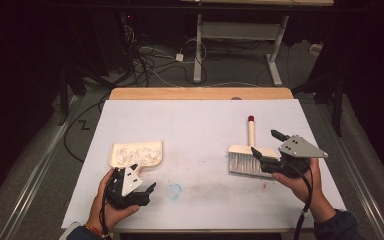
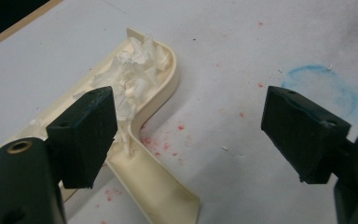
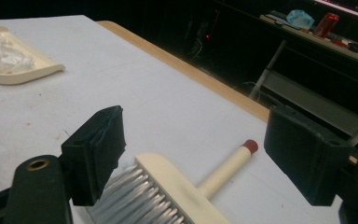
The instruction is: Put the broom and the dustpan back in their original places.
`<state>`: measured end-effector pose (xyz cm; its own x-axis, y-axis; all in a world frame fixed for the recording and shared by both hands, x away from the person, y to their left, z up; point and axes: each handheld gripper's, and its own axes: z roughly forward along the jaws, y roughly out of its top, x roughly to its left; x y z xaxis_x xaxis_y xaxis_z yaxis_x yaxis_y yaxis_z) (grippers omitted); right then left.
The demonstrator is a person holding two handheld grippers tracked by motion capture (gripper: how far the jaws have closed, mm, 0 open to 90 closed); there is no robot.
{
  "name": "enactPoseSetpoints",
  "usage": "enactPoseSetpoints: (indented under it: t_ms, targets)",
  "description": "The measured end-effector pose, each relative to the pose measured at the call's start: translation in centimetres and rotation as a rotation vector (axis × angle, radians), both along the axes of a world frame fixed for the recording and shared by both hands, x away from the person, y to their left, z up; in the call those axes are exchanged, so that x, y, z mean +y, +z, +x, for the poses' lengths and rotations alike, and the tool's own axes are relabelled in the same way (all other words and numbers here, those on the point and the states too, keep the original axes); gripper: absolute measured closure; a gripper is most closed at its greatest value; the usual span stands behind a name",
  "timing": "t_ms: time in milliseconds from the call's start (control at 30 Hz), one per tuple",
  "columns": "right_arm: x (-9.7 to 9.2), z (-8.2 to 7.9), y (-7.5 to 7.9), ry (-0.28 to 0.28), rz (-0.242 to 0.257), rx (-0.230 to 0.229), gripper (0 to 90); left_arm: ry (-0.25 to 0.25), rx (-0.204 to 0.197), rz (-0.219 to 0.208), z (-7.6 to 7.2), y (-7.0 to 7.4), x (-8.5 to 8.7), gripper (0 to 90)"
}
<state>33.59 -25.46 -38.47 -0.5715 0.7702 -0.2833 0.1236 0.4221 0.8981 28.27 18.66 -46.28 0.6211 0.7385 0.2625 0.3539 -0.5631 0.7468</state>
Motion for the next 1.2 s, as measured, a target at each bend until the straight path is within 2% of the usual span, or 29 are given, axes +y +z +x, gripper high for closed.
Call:
enactPoseSetpoints:
  t_ms: [433, 467, 700, 1000, 1100, 1200]
  targets:
    - [-1.2, -2.0, -0.7, 0.022, 0.001, -0.014, 19.9, -0.006, -0.010, 0.007, 0.1, 0.1, -0.1, 17.8]
    - [-1.3, -2.2, -0.8, 0.021, 0.000, -0.017, 19.9, -0.002, 0.001, 0.005, 0.0, 0.1, -0.1, 17.8]
    - [-2.3, -3.1, -1.6, 0.019, 0.005, -0.023, 19.8, -0.015, -0.019, 0.036, -0.2, 0.1, -0.5, 17.8]
    - [-3.4, -3.6, -3.1, 0.005, -0.023, -0.004, 19.7, -0.014, -0.021, 0.022, -0.1, 0.1, -0.3, 17.8]
    - [-3.6, -3.9, -3.4, 0.002, -0.057, -0.017, 19.7, -0.010, -0.029, 0.030, -0.1, 0.2, -0.3, 17.8]
    - [-4.0, -4.1, -3.9, -0.002, -0.042, -0.009, 19.5, -0.010, -0.038, 0.021, -0.1, 0.3, -0.2, 17.8]
